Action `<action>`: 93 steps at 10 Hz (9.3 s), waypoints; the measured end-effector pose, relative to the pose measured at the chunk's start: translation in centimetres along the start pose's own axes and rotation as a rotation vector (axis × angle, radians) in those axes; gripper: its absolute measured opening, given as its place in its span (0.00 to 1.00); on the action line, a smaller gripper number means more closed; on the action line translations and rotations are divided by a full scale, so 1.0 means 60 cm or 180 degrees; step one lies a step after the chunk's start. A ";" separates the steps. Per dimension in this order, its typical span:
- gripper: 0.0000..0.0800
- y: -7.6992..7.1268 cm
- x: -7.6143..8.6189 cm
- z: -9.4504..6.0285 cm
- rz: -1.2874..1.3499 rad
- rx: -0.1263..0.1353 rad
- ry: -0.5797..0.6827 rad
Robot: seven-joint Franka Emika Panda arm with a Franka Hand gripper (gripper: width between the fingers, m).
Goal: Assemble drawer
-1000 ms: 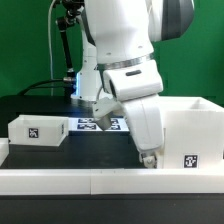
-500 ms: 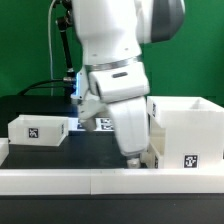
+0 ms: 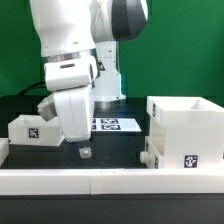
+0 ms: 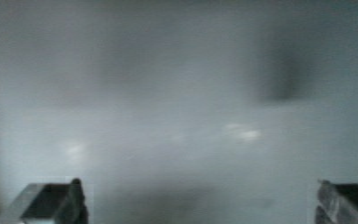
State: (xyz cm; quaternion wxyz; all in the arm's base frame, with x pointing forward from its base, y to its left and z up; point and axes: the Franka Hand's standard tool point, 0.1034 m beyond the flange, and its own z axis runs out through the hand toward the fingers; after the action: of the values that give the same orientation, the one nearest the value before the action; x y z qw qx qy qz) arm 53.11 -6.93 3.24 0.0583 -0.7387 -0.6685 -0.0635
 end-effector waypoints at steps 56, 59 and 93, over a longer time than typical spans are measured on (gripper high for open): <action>0.05 -0.110 0.054 -0.005 0.4759 -0.0406 0.0182; 0.05 -0.096 0.056 -0.009 0.4620 -0.0331 0.0161; 0.06 0.021 0.096 -0.026 -0.0243 -0.0007 -0.0335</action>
Offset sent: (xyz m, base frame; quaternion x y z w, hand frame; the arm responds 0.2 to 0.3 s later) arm -0.0330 -0.0207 0.0192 0.0368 0.0012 -0.0198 0.9991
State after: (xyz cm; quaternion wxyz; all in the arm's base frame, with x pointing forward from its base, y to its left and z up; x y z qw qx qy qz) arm 54.88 -1.70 5.77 0.0198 -0.7151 -0.6982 -0.0275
